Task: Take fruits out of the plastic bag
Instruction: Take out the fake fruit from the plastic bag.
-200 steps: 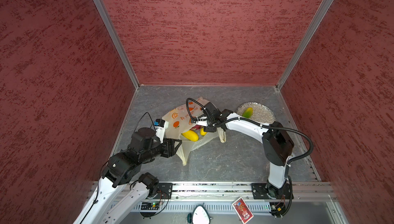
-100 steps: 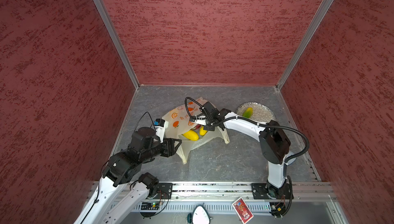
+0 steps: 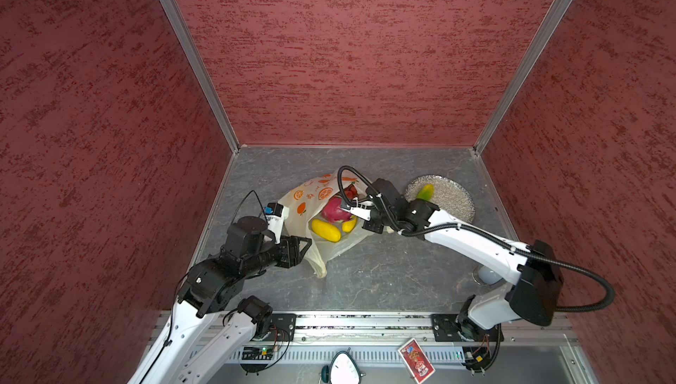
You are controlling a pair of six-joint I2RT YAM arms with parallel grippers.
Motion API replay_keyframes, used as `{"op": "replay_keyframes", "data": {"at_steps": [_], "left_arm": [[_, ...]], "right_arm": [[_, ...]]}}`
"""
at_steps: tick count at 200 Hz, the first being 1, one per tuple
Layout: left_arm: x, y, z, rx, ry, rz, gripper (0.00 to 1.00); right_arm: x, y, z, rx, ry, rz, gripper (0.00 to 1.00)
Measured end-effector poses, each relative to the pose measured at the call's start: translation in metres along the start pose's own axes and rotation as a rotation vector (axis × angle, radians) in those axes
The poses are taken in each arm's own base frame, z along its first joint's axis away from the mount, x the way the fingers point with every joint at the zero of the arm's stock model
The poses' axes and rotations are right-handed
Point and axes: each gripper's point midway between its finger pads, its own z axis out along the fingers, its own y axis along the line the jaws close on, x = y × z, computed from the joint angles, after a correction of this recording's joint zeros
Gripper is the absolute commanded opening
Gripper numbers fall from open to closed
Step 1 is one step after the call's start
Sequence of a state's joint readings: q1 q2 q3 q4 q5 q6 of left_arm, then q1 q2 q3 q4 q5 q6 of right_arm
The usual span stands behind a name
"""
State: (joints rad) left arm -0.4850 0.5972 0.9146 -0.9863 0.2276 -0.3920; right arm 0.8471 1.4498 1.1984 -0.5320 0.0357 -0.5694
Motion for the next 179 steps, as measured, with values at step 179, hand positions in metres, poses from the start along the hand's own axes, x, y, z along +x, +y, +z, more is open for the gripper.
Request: {"op": "replay_keyframes", "data": {"at_steps": [179], "left_arm": [[-0.012, 0.005, 0.006, -0.034, -0.006, 0.001, 0.64]], "right_arm": [[0.011, -0.044, -0.132, 0.039, -0.468, 0.907, 0.0]]}}
